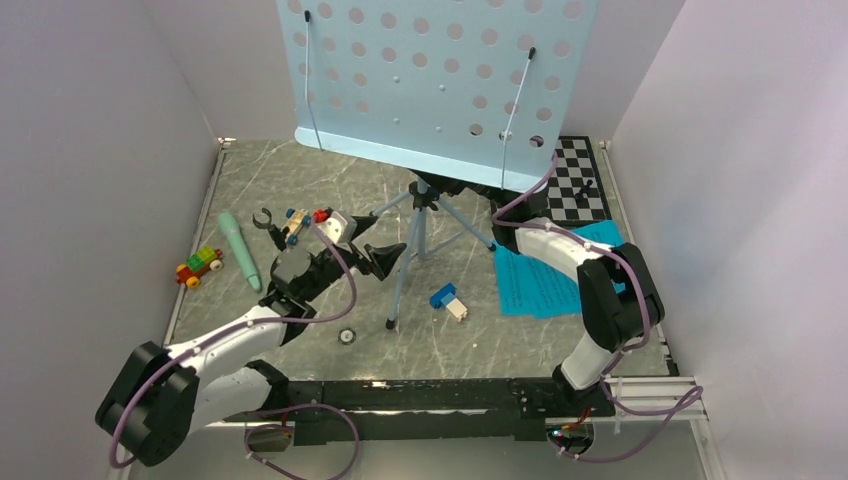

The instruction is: Pack up the instrument practice props

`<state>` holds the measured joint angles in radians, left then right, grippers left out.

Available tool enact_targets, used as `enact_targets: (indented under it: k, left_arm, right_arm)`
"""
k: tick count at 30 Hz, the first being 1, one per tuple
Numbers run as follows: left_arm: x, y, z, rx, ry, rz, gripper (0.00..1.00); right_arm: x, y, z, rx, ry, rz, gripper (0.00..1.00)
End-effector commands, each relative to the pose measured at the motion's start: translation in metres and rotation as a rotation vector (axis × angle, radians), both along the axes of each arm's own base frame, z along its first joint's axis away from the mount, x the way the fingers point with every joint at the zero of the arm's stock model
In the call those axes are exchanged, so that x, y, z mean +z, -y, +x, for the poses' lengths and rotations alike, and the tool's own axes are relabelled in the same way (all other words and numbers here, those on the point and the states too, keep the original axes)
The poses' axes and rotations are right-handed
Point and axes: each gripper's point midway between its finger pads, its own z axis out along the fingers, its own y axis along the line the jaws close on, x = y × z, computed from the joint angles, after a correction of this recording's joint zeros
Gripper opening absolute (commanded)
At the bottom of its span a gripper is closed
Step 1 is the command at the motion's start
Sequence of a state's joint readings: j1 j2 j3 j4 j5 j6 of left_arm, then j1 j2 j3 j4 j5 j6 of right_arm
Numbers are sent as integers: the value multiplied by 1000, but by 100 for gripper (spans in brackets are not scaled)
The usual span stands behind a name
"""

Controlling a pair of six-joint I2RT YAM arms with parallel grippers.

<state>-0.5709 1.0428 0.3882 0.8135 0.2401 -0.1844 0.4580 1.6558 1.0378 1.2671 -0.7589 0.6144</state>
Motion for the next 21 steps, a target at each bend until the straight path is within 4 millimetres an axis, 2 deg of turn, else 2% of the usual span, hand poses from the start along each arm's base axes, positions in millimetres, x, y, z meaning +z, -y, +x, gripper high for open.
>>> enact_targets:
  k: [1,8,15,17,18,21]
  left_arm:
    - [53,16,-1,-83,192,-61,99]
    - [33,37,32,-86,160,18,96]
    - [21,38,57,-15,153,23,93]
    - [16,40,64,-1,145,38,87]
    - [13,41,67,3,140,47,81]
    - [9,43,72,10,132,56,55]
  right_arm:
    - [-61,-10,11,105,-332,-66,0]
    - [-67,-15,11,119,-349,-80,0]
    - [-83,-20,12,122,-373,-110,0]
    - [-85,-23,12,132,-378,-114,0]
    - [-85,-26,12,139,-378,-116,0]
    - [-87,-33,12,163,-383,-121,0]
